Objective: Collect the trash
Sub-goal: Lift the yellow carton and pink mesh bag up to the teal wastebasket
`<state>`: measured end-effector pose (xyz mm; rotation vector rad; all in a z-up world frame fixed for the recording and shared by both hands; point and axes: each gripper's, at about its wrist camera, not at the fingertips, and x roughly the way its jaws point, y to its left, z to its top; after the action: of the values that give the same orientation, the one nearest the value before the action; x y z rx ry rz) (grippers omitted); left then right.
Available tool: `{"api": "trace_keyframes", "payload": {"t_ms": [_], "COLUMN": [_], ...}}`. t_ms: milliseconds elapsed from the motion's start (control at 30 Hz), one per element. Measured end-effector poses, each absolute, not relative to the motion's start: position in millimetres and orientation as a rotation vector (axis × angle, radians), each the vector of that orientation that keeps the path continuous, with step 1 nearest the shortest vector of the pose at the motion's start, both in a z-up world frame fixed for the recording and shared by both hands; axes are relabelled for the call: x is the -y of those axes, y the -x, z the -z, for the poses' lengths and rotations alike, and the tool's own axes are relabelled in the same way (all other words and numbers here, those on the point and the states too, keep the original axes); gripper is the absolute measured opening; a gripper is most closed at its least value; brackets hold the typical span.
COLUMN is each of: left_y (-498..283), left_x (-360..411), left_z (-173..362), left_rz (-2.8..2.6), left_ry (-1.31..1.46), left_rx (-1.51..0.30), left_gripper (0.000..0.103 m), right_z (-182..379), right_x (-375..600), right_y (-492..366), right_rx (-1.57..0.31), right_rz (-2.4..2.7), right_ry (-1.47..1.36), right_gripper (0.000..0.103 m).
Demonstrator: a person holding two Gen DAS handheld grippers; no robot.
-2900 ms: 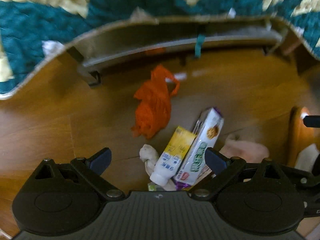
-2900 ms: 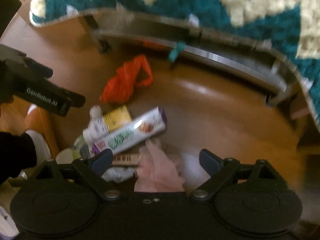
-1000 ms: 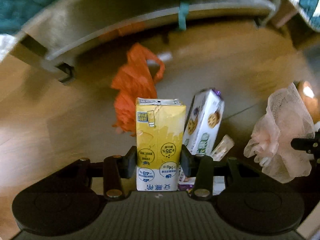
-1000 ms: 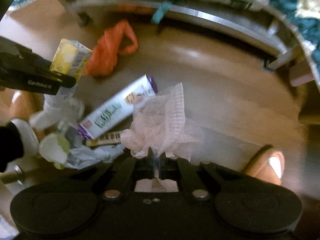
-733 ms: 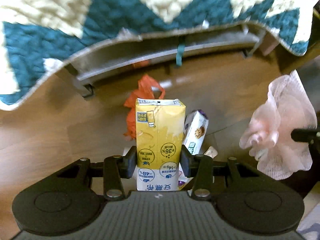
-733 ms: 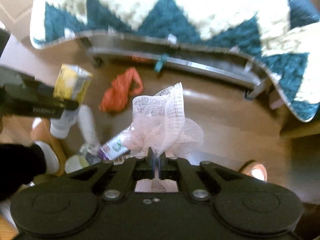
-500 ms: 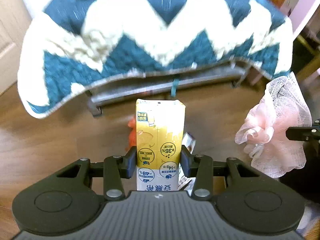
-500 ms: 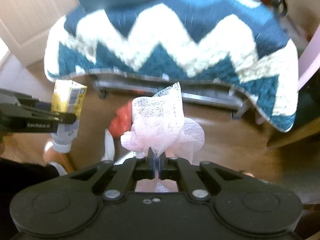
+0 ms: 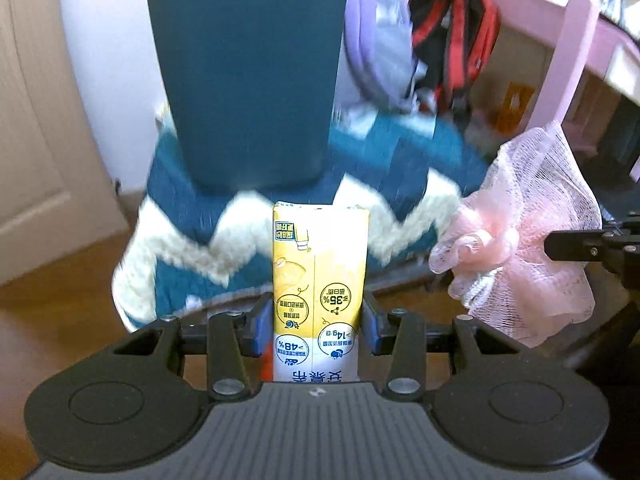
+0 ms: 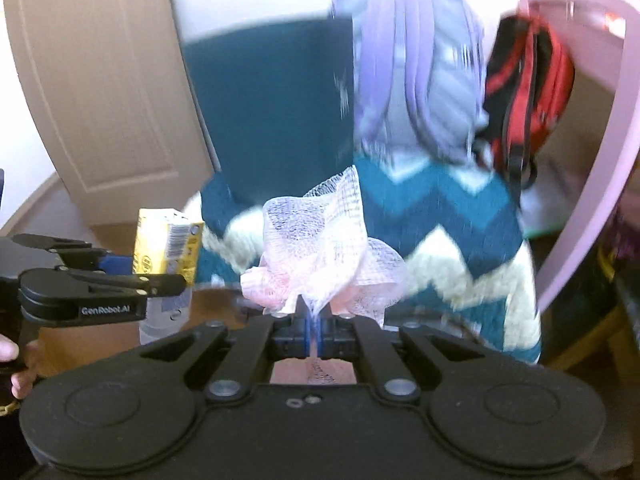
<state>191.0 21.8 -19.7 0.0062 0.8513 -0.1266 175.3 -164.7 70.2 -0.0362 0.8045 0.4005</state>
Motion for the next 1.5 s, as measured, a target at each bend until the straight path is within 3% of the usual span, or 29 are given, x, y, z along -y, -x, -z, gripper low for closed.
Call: {"api": "trace_keyframes", "payload": {"t_ms": [467, 833, 1167, 1500], "left_y": [-230.2, -291.2, -375.4, -440.2], "left_x": [-28.5, -46.9, -61.1, -75.2], "left_z": [-121.2, -197.6, -198.0, -138.2], "left_rz": [0.093, 0.036, 0.002, -0.029], "left_ry": [0.009, -0.020, -0.019, -0.025], "left_rx": [-0.572, -0.451, -0.466, -0.601], "left_gripper": [0.041, 0.042, 0.042, 0.042], "right_z": [-208.6, -261.6, -235.2, -176.5], "right_x": [142.4, 105.7, 68.0, 36.6], "right_y": [-222.2, -294.2, -373.6, -424.6], "right_rx": [-0.466, -0.360, -0.421, -0.562], "right_rz": [-0.401, -0.388, -0.384, -0.455], "right_ry": [0.124, 0.154, 0.166, 0.211], "right_gripper": [0.001, 0.001, 0.001, 0.001]}}
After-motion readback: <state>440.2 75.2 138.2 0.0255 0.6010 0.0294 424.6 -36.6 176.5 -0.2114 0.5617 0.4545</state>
